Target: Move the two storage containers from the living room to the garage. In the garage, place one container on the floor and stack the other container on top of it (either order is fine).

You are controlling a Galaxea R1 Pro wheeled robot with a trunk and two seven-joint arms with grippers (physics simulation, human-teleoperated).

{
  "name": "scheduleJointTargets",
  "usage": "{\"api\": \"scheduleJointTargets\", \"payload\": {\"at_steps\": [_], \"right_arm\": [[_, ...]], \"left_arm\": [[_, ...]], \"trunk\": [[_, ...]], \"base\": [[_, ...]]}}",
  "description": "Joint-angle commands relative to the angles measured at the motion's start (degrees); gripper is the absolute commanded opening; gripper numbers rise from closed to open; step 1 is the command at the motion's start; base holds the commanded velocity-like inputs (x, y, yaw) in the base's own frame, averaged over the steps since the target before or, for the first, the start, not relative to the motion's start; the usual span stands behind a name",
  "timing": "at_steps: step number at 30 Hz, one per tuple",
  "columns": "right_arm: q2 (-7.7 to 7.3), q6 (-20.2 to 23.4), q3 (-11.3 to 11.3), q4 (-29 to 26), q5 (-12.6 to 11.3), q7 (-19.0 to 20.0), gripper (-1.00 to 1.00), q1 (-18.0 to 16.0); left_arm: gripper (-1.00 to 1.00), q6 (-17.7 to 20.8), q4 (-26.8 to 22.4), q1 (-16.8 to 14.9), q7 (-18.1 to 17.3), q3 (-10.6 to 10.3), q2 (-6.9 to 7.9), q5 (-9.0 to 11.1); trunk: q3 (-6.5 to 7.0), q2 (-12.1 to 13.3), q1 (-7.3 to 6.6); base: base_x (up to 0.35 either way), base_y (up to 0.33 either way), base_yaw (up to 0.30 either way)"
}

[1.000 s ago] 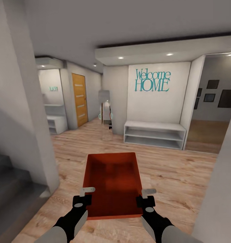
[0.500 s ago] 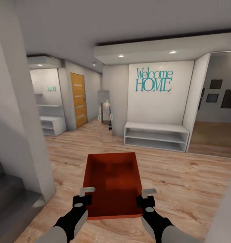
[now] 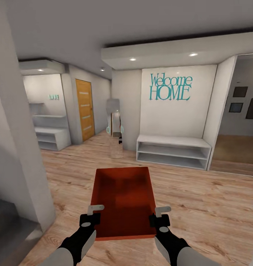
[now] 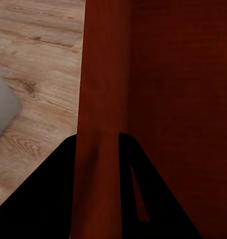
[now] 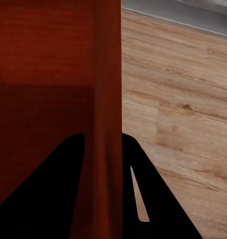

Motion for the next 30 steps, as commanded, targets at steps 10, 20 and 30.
{"api": "scheduleJointTargets", "payload": {"at_steps": [10, 20, 30], "right_arm": [[-0.01, -0.1, -1.1, 0.1, -1.1, 0.9, -1.00, -0.1], [-0.02, -0.1, -1.1, 0.1, -1.1, 0.8, -1.00, -0.1], [-0.10, -0.1, -1.1, 0.1, -1.0, 0.8, -1.00, -0.1]], "left_arm": [[-1.00, -2.0, -0.2, 0.0, 0.7, 0.3, 0.42, -0.7], [-1.00, -2.3, -0.3, 0.0, 0.7, 0.3, 0.26, -0.8], [-1.00, -2.4, -0.3, 0.0, 0.7, 0.3, 0.33, -0.8]], "trunk": [[-0.08, -0.1, 0.04], [-0.08, -0.1, 0.04], [-0.08, -0.1, 0.04]], "base": [[0.324, 0.000, 0.000], [0.324, 0.000, 0.000], [0.324, 0.000, 0.000]]}}
